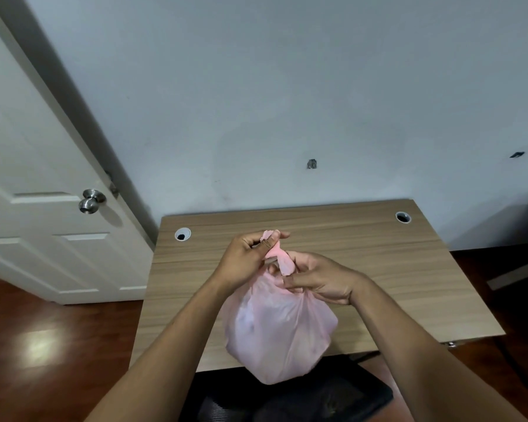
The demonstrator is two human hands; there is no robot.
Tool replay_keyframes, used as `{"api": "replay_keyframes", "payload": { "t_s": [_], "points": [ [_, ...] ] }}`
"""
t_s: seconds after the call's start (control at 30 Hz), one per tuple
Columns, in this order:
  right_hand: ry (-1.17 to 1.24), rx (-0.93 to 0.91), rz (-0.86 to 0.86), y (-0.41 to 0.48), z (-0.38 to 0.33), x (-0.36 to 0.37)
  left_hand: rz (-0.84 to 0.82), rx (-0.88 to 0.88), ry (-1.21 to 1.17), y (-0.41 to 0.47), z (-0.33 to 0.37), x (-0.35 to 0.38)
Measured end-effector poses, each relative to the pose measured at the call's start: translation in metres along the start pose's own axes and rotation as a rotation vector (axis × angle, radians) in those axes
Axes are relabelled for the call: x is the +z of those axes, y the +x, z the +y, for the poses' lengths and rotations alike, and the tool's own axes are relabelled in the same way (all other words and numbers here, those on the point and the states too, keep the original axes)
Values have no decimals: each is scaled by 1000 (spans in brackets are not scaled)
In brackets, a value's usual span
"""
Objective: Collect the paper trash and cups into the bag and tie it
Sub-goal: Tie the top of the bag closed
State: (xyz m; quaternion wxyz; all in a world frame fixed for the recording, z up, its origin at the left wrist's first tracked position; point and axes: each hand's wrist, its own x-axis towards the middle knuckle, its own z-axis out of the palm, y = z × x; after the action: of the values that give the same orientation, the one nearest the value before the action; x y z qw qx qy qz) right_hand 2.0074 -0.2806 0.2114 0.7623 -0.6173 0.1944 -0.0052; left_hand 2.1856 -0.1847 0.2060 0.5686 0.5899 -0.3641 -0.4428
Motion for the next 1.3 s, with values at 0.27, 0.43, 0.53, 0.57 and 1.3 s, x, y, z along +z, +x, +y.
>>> {"api": "replay_keyframes", "payload": {
  "t_s": [0.27, 0.43, 0.53, 0.57, 1.3],
  "points": [
    [-216, -4, 306, 12, 5, 6, 33, -82, -18, -1, -13, -6],
    [-356, 36, 404, 15, 19, 8, 59, -167, -8, -7, -31, -10],
    [-354, 45, 302, 13, 25, 11, 54, -209, 11, -9, -41, -11],
    [-402, 39, 262, 11, 27, 11, 58, -223, 1, -10, -42, -10],
    [-1120, 155, 484, 21, 88, -11, 397, -265, 560, -8, -108, -38]
  ]
}}
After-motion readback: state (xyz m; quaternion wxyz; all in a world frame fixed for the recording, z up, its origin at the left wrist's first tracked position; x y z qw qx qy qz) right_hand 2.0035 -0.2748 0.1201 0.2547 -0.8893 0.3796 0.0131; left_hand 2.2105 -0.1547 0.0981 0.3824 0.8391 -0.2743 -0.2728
